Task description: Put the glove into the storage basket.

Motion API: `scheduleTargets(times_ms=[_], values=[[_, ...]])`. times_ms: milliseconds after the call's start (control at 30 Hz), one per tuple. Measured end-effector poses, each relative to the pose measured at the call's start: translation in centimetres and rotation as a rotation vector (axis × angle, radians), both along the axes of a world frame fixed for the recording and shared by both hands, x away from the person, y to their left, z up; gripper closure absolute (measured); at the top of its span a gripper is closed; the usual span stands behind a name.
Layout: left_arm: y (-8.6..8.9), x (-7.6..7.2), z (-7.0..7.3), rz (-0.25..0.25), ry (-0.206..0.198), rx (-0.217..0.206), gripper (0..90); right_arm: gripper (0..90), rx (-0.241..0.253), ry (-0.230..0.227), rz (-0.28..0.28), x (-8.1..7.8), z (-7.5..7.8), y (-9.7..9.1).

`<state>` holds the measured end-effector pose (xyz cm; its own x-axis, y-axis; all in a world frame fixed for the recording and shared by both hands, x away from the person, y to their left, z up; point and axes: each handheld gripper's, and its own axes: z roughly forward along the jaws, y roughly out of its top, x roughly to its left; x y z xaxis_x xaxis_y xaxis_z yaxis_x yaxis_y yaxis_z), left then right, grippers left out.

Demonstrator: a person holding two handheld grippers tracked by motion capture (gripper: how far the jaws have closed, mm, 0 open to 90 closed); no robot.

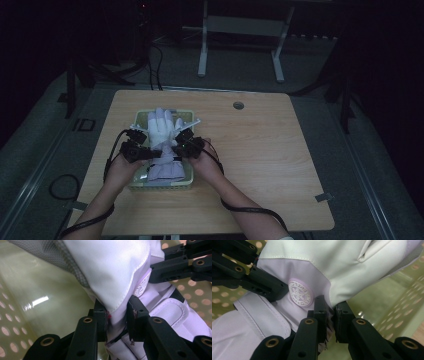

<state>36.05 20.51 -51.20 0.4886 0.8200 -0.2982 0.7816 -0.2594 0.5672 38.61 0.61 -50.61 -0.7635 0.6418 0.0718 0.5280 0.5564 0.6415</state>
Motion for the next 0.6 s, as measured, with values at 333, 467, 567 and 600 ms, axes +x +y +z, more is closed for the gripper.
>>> scheduleTargets(times_ms=[333, 467, 567, 600], values=[[-2.4, 1.0, -0.7, -0.006, 0.036, 0.202, 52.2, 76.9, -0.073, -0.004, -0.003, 0.0, 0.0, 0.7], [-3.1, 1.3, -0.9, 0.000, 0.023, 0.268, 45.4, 59.1, -0.037, 0.001, -0.002, 0.1, 0.2, -0.2], [-3.6, 1.4, -0.9, 0.008, -0.004, 0.306, 38.4, 44.7, 0.012, -0.019, 0.011, 0.4, 0.4, -1.3], [-3.6, 1.5, -0.9, 0.012, -0.012, 0.303, 35.8, 35.3, 0.054, -0.027, 0.020, 0.5, 0.7, -1.9]])
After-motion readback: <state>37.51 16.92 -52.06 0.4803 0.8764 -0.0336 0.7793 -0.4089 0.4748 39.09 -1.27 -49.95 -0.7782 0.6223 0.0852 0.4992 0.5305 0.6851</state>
